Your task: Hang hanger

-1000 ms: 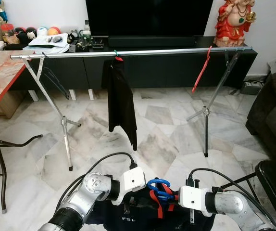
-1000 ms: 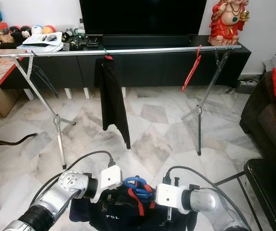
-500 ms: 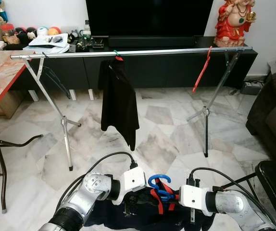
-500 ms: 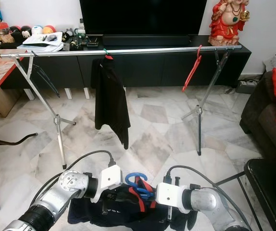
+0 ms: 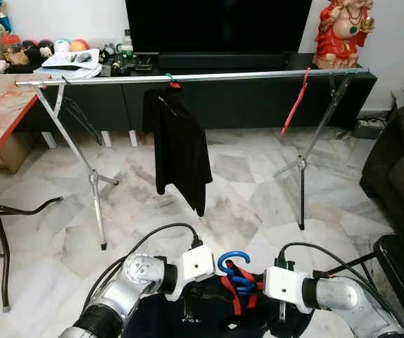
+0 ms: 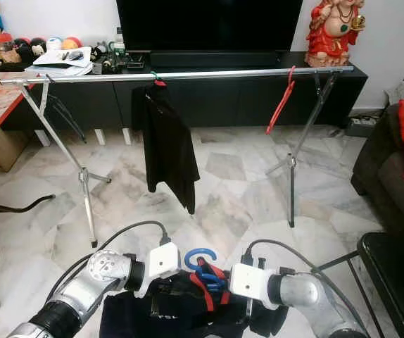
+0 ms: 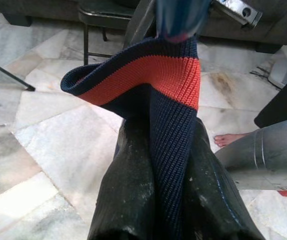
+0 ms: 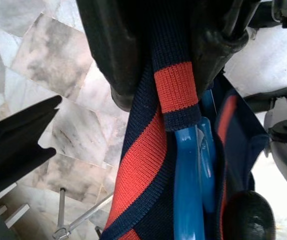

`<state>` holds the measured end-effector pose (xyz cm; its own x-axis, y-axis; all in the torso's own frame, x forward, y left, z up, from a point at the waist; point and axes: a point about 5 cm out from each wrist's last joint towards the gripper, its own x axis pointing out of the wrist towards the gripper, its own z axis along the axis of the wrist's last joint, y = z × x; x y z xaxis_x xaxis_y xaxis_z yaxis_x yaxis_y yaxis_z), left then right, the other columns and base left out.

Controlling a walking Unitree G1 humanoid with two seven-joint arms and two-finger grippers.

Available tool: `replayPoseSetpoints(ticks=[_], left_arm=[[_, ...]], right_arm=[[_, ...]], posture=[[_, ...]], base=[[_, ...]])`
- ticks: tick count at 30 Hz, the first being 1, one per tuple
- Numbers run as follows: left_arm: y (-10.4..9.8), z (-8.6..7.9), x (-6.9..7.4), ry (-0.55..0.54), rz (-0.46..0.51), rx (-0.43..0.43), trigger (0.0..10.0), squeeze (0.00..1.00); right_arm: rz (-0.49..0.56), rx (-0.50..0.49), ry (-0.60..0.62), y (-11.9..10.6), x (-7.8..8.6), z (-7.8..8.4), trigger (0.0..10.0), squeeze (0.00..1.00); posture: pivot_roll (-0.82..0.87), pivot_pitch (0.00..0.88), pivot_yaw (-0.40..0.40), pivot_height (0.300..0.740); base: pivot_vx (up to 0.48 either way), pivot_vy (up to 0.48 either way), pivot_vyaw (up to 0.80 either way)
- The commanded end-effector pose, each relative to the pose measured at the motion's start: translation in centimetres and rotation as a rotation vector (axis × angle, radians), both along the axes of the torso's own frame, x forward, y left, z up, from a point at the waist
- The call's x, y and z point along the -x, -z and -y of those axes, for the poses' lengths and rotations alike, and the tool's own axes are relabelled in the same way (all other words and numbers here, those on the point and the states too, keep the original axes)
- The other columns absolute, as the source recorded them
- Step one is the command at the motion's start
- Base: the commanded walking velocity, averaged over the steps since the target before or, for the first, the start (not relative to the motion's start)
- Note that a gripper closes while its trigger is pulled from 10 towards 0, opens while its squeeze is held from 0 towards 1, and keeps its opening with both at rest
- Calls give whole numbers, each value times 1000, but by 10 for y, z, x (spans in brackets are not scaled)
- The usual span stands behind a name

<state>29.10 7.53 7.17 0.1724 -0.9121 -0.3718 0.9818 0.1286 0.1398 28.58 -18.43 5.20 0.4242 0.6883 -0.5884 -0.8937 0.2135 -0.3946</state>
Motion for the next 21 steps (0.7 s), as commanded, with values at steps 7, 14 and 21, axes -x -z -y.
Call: replayPoseSetpoints(ticks=[7,14,21], left_arm=[[1,-3,-1,-47,4,19,0,0],[5,-7,-7,-102,45,-20,0,0],[9,-15,-12,-191,89,-60,0,0]], right_arm=[[-9,-18,-14,-4,0,-1,10000,1000],[-185,18,-130,5,21,3,10000,1000],[-152,43,-78,6,21,11,10000,1000]], posture=[[-22,48,-9,740],[-23,49,-13,740],[-27,55,-13,740]], base=[[0,0,0],[0,0,0],[0,0,0]])
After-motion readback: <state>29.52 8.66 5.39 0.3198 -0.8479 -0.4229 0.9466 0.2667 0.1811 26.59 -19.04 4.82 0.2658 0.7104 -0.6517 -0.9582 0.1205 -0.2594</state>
